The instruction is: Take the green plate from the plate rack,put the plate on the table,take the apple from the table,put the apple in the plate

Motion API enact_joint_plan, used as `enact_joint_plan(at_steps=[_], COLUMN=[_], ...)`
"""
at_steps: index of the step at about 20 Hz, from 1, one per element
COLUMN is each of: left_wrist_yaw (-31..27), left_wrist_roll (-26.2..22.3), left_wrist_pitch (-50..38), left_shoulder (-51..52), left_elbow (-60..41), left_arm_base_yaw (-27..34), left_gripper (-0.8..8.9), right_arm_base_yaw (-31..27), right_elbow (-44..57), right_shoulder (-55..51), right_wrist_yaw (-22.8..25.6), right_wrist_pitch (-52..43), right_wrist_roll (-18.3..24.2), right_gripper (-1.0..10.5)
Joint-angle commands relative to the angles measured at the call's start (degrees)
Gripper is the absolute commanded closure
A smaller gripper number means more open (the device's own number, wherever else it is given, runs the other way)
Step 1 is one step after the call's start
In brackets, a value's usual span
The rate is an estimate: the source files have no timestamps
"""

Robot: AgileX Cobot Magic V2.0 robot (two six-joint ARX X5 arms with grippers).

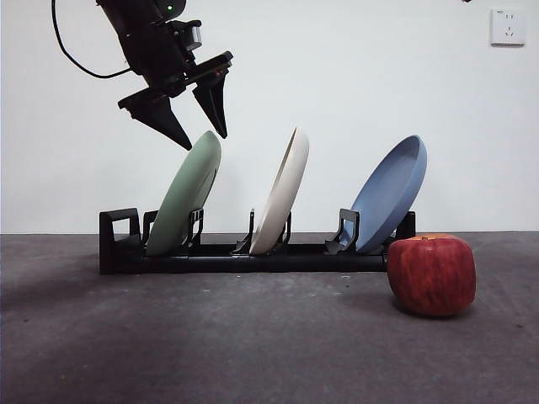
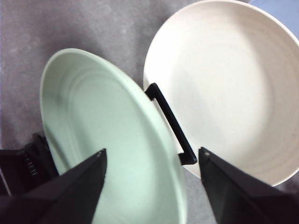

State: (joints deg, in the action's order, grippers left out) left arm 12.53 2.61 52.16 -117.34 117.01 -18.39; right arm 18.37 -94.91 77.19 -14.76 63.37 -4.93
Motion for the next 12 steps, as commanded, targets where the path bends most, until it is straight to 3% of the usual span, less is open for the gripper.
enact_joint_plan(at_steps=[1,6,12], left_wrist_yaw=[-0.17,-0.15,2.93], left_wrist_roll=[0.11,-0.13,-0.26], left_wrist_pitch=[-0.46,0.09,0.04], left_shoulder=[-0.87,-0.87,-0.85], left_elbow=[0.02,0.02,0.55], left_arm_base_yaw=[-0.44,-0.48,-0.52], left_gripper=[6.47,8.22,8.22], right_arm_base_yaw=[0.11,0.11,0.11], right_elbow=[-0.09,-0.09,-0.09], right_shoulder=[0.28,0.28,0.28], right_wrist_yaw=[0.26,0.26,0.24], right_wrist_pitch=[-0.44,-1.2,-2.05], right_wrist_roll=[-0.44,-0.7,-1.11], right_gripper=[3.8,3.8,3.8])
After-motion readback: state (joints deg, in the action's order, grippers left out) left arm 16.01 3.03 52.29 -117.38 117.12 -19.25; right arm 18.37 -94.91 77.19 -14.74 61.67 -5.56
